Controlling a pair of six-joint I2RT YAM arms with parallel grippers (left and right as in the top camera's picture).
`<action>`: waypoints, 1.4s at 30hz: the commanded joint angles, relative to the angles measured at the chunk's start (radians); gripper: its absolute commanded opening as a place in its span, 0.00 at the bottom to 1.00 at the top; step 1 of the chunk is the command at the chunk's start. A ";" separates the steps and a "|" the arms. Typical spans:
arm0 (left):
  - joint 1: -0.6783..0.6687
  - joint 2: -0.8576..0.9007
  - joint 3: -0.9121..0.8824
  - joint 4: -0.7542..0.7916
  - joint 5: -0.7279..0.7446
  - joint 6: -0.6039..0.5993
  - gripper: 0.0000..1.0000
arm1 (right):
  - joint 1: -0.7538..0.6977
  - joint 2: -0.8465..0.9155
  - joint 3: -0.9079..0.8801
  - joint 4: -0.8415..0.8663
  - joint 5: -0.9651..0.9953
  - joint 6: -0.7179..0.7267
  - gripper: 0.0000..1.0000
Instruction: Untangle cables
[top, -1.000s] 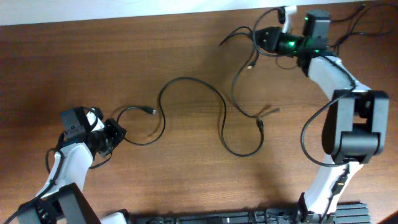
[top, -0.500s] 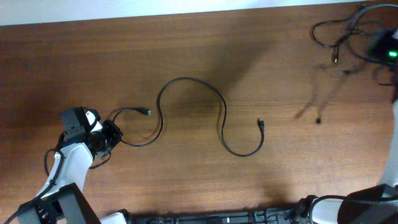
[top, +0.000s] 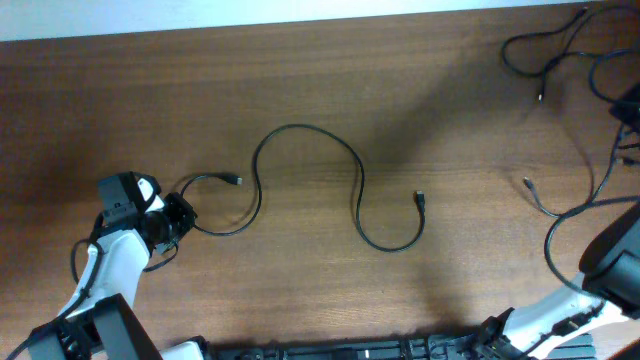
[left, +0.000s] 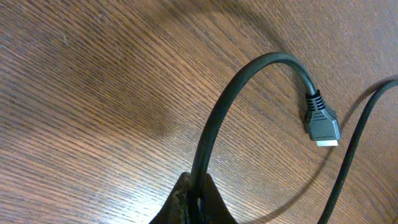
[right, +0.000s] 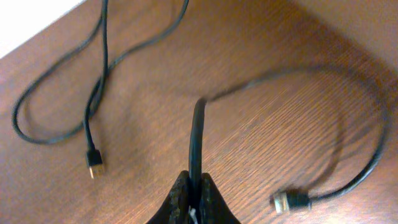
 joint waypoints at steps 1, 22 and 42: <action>-0.002 -0.010 -0.009 0.001 -0.006 -0.010 0.02 | 0.014 0.070 0.010 0.015 -0.021 -0.008 0.22; -0.002 -0.010 -0.009 0.005 -0.007 -0.010 0.04 | 0.011 0.076 0.008 -0.631 0.036 0.605 0.99; -0.002 -0.010 -0.009 -0.003 -0.007 -0.010 0.04 | 0.054 0.034 -0.198 -0.426 0.000 0.614 0.99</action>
